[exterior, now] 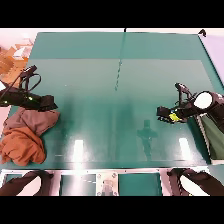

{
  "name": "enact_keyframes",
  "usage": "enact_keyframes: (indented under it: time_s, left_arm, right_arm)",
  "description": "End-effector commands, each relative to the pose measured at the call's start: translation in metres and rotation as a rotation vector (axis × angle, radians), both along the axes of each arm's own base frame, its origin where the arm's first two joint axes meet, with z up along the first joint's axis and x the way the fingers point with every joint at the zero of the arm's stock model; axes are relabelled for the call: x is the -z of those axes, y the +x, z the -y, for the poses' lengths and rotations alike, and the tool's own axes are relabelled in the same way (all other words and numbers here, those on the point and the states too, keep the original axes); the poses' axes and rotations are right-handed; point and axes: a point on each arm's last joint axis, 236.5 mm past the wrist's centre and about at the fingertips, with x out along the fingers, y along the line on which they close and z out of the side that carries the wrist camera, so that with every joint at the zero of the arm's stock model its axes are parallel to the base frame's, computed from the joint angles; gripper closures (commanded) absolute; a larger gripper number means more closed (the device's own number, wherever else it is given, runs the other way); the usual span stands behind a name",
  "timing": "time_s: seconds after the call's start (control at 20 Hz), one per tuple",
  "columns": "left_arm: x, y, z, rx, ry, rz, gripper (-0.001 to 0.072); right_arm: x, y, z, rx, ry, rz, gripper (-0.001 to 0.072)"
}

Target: Fold the shirts.

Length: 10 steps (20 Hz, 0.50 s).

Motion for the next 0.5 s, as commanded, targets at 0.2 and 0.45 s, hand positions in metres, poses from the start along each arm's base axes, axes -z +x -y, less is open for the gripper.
enact_keyframes:
  time_s: [0.2, 0.45]
  left_arm:
    - [0.020, -0.001, -0.060, -0.044, 0.266, -0.018, 0.0684]
    - [0.025, -0.008, -0.101, -0.025, 0.452, -0.040, 0.0684]
  right_arm:
    - [-0.002, 0.011, 0.000, 0.010, 0.000, 0.047, 0.0698]
    - [-0.003, 0.015, 0.000, 0.014, 0.000, 0.066, 0.0697]
